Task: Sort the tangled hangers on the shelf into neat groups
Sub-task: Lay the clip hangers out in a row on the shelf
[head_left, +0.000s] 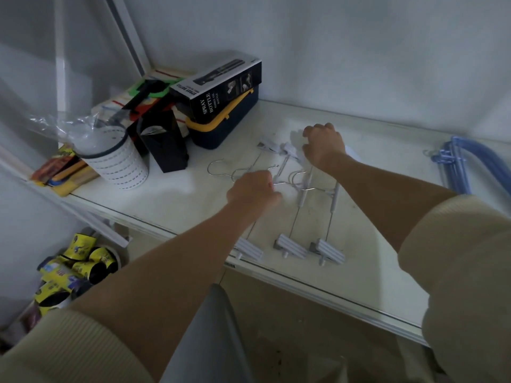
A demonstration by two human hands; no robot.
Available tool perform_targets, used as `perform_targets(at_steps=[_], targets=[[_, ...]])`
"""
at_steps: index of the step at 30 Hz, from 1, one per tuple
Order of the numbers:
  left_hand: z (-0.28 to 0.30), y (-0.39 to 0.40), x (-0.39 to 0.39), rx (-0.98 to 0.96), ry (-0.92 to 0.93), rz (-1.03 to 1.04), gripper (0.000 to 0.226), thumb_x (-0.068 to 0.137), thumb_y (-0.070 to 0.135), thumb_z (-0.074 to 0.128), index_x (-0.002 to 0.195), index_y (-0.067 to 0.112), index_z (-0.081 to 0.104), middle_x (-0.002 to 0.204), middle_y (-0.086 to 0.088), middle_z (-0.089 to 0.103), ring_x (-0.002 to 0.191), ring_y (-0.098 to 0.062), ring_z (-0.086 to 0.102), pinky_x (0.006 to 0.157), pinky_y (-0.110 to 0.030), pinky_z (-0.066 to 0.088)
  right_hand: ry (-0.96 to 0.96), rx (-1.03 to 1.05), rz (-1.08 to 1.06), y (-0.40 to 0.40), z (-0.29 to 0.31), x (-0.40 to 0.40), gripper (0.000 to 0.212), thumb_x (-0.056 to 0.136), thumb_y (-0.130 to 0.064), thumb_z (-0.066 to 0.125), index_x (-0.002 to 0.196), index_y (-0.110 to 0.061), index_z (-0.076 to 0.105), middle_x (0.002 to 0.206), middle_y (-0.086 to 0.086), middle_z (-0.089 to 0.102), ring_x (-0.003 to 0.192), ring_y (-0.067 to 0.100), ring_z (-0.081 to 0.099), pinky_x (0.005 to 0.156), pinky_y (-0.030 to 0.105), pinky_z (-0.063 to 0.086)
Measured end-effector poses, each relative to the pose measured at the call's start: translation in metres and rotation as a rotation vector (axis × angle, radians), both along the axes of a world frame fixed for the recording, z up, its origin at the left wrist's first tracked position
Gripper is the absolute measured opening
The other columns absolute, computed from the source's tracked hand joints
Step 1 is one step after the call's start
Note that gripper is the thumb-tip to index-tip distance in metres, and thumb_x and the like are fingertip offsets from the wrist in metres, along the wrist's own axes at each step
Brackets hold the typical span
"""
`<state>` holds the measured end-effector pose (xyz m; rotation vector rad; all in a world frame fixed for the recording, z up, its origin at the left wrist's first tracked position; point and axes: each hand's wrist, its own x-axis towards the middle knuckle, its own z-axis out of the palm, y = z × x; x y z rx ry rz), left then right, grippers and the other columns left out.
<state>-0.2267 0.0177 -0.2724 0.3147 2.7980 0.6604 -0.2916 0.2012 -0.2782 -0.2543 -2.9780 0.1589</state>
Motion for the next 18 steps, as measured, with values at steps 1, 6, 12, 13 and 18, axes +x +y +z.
perform_targets(at_steps=[1,6,12,13,18], targets=[[-0.001,0.008,0.001,0.012,-0.001,-0.006,0.014,0.080,0.022,0.057,0.089,0.016,0.065,0.089,-0.006,0.067,0.089,-0.023,0.065,0.072,-0.030,0.052,-0.012,-0.015,-0.014,0.008,0.002,0.002,0.038,0.089,-0.012,0.049,0.126,-0.005,0.055,0.128,0.017,0.056,0.124,0.036,0.044,0.099,0.040,0.042],[-0.013,0.036,0.008,0.054,-0.086,-0.069,0.029,0.077,0.029,0.062,0.054,0.011,0.059,0.062,-0.008,0.065,0.072,-0.028,0.070,0.069,-0.033,0.058,-0.077,-0.092,0.009,0.026,-0.002,0.006,0.035,0.092,-0.019,0.051,0.121,-0.002,0.058,0.125,0.021,0.061,0.122,0.037,0.051,0.096,0.038,0.046],[-0.019,0.042,0.007,0.080,-0.104,-0.083,0.015,0.073,0.013,0.062,0.061,0.005,0.067,0.066,-0.015,0.072,0.065,-0.030,0.072,0.068,-0.038,0.062,-0.107,-0.113,-0.024,0.028,-0.011,0.002,0.034,0.095,-0.020,0.047,0.123,-0.003,0.054,0.125,0.022,0.059,0.121,0.037,0.051,0.090,0.038,0.047],[-0.018,0.042,0.007,0.079,-0.117,-0.086,0.014,0.072,0.012,0.062,0.066,0.004,0.071,0.067,-0.015,0.073,0.066,-0.030,0.072,0.069,-0.038,0.062,-0.106,-0.106,-0.043,0.028,-0.011,0.002,0.032,0.096,-0.017,0.045,0.124,-0.004,0.054,0.124,0.022,0.059,0.120,0.037,0.051,0.090,0.039,0.047],[-0.008,0.037,0.008,0.086,-0.217,-0.085,0.017,0.074,0.011,0.061,0.077,0.000,0.074,0.067,-0.013,0.074,0.066,-0.027,0.075,0.058,-0.028,0.060,-0.084,-0.094,-0.045,0.027,-0.007,0.008,0.029,0.095,-0.009,0.042,0.120,-0.005,0.055,0.121,0.023,0.059,0.116,0.038,0.053,0.086,0.039,0.048]])
